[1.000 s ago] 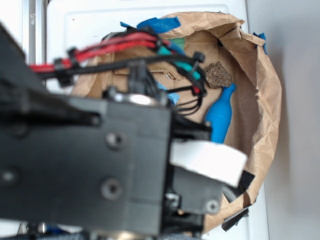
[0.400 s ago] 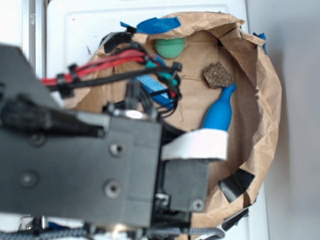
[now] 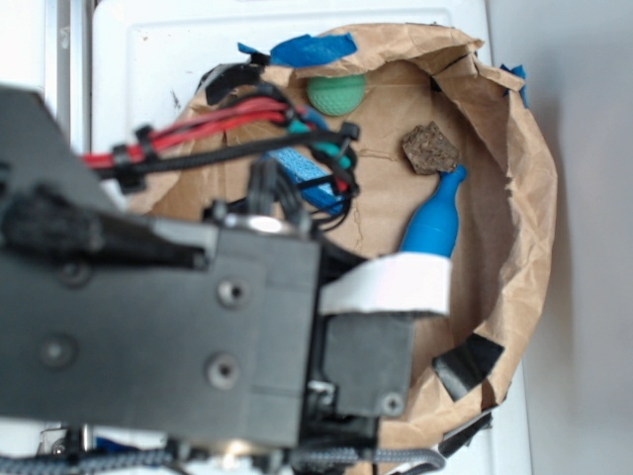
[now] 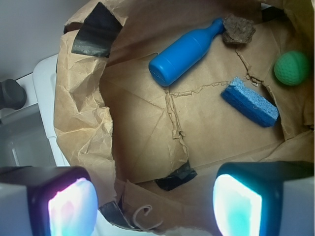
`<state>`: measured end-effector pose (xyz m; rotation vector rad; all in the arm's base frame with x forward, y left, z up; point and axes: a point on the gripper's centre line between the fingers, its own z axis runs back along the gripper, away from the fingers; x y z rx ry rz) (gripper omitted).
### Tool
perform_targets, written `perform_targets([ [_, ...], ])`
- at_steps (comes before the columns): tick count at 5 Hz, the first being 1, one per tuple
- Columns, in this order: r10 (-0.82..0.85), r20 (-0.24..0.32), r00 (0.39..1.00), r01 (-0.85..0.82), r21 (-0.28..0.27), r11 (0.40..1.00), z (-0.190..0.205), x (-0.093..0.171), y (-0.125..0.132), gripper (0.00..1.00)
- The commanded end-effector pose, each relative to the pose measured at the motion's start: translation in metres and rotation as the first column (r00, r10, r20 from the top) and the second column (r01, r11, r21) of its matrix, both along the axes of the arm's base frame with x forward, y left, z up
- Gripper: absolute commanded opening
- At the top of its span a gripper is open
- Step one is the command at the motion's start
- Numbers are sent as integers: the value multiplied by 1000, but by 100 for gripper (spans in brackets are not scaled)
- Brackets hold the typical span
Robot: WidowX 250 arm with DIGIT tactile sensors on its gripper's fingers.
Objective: Grab the blue bottle.
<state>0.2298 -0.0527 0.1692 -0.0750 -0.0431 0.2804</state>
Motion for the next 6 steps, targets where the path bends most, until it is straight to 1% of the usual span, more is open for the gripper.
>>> perform_targets([
  [1,39,69,997,-41,33,999,2,39,8,100],
  [2,82,56,995,-84,48,995,-8,69,17,100],
  [3,143,69,987,-146,40,989,-11,84,24,100],
  [4,278,170,945,-273,-53,961,-12,58,30,100],
  [5,280,250,927,-267,-85,960,-14,27,35,100],
  [6,325,259,909,-319,-68,945,-33,33,46,100],
])
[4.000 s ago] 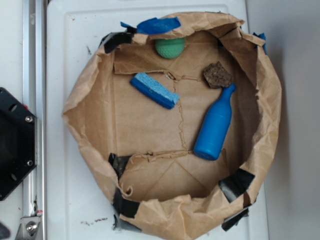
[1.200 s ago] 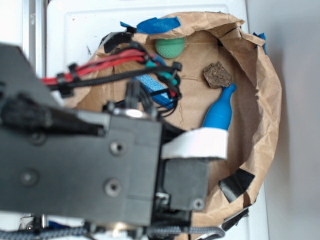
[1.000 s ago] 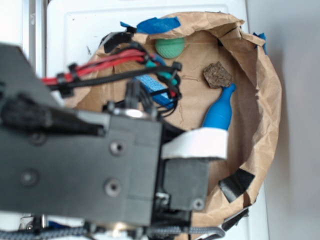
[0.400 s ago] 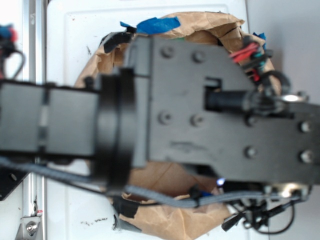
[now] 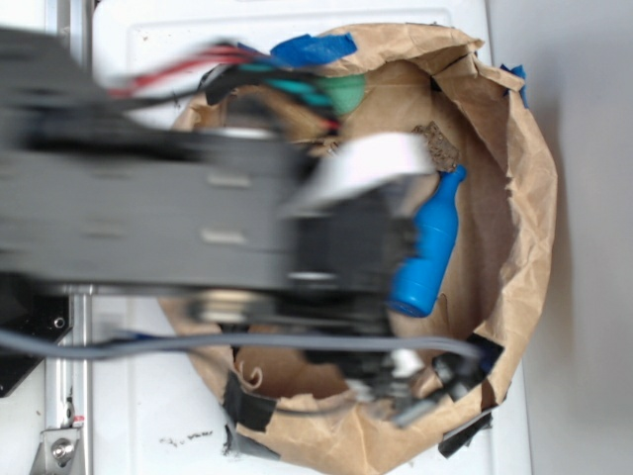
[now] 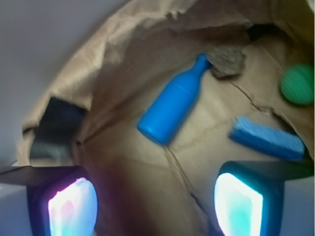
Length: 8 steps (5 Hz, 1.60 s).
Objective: Grab the blue bottle.
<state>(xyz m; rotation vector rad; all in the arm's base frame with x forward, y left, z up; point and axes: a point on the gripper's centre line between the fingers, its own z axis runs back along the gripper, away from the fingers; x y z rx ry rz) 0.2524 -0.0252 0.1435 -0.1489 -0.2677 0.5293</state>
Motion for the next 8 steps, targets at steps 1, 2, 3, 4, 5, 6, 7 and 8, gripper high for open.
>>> perform_targets([
  [1,163,-55,985,-160,46,986,-35,23,22,100],
  [2,195,-83,977,-192,41,980,-43,38,17,100],
  [3,194,-136,972,-192,30,981,-54,50,7,100],
  [4,186,-124,975,-184,24,983,-53,51,-1,100],
  [5,177,-116,977,-177,6,984,-53,51,-8,100],
  [6,177,-116,977,-177,6,984,-53,51,-8,100],
  [7,177,-116,977,-177,6,984,-53,51,-8,100],
  [8,177,-116,977,-177,6,984,-53,51,-8,100],
])
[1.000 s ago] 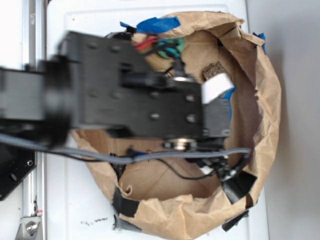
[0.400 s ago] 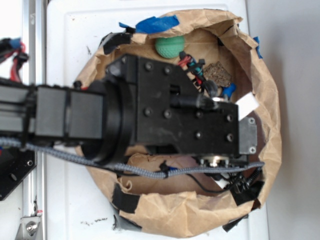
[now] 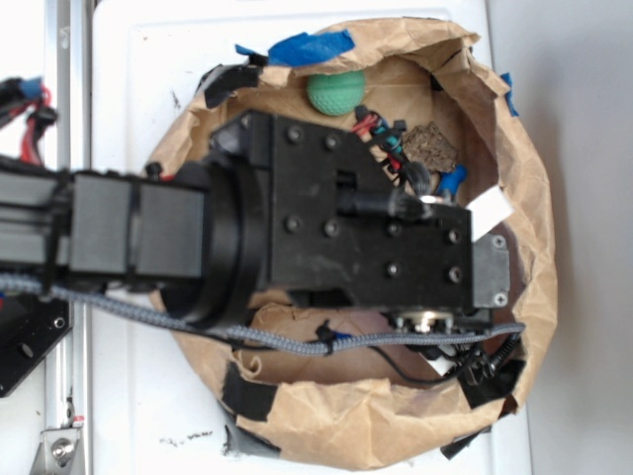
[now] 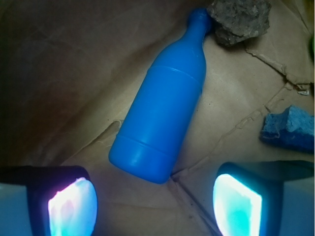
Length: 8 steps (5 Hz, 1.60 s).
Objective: Grab the blue bottle.
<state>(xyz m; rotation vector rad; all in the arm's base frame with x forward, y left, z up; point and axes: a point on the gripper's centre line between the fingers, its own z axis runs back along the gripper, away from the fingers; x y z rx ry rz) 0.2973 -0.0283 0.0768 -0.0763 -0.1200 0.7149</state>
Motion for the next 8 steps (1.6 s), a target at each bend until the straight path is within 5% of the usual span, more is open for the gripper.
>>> perform_targets([
  [1,0,51,999,0,-4,1000,14,6,-5,100],
  [3,54,74,996,-53,-11,999,-6,24,-5,100],
  [6,103,31,994,-104,32,994,-25,47,-3,100],
  [7,58,24,998,-58,21,998,-21,37,-1,0],
  [8,6,29,1000,-7,10,1000,-9,29,3,0],
])
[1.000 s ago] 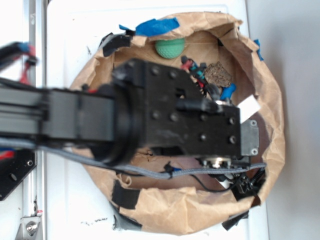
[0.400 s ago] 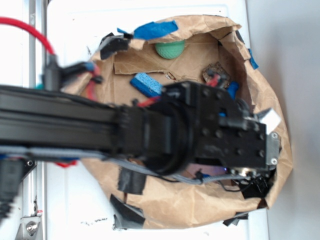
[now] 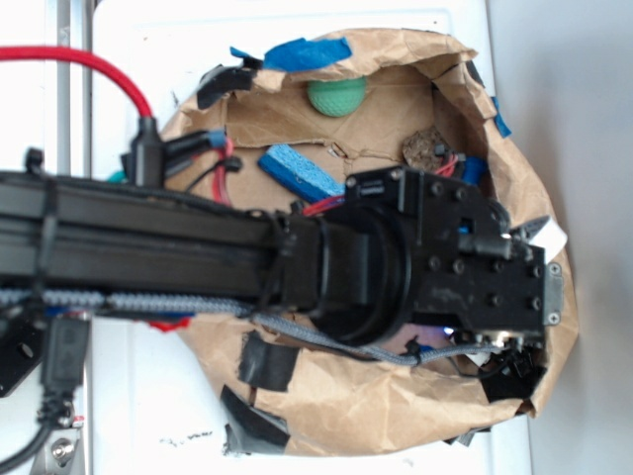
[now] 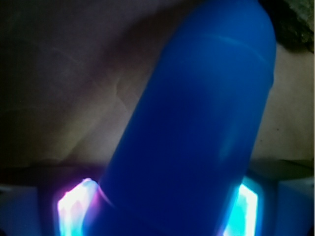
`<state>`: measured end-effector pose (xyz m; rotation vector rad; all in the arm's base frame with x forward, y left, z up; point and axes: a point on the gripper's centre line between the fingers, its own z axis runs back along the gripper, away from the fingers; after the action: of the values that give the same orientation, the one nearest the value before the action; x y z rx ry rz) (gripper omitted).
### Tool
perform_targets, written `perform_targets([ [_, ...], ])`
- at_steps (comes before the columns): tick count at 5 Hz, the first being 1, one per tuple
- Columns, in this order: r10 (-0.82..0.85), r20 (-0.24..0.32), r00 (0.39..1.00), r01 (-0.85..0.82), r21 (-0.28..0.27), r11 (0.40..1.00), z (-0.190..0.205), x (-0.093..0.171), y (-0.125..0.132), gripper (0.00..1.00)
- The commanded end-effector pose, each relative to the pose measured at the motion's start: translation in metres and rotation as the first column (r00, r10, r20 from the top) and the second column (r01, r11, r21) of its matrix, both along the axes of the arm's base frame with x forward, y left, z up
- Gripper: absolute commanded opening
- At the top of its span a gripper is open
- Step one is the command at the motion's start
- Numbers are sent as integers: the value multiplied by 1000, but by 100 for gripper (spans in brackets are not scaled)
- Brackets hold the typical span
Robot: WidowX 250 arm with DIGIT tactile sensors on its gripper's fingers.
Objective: Grab the blue bottle.
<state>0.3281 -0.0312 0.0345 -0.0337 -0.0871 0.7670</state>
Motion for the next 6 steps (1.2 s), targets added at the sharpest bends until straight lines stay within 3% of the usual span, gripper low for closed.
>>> perform_targets([
  [1,-91,56,994,93,-39,995,47,-14,9,0],
  [2,-240,35,970,243,-83,967,73,-39,6,0],
  [3,-424,76,902,430,-83,899,96,-52,8,0],
  [4,-628,53,776,628,-153,763,119,-56,22,0],
  [5,-712,114,693,718,-13,696,123,-52,50,0],
  [6,-787,138,601,776,132,616,126,-53,63,0],
])
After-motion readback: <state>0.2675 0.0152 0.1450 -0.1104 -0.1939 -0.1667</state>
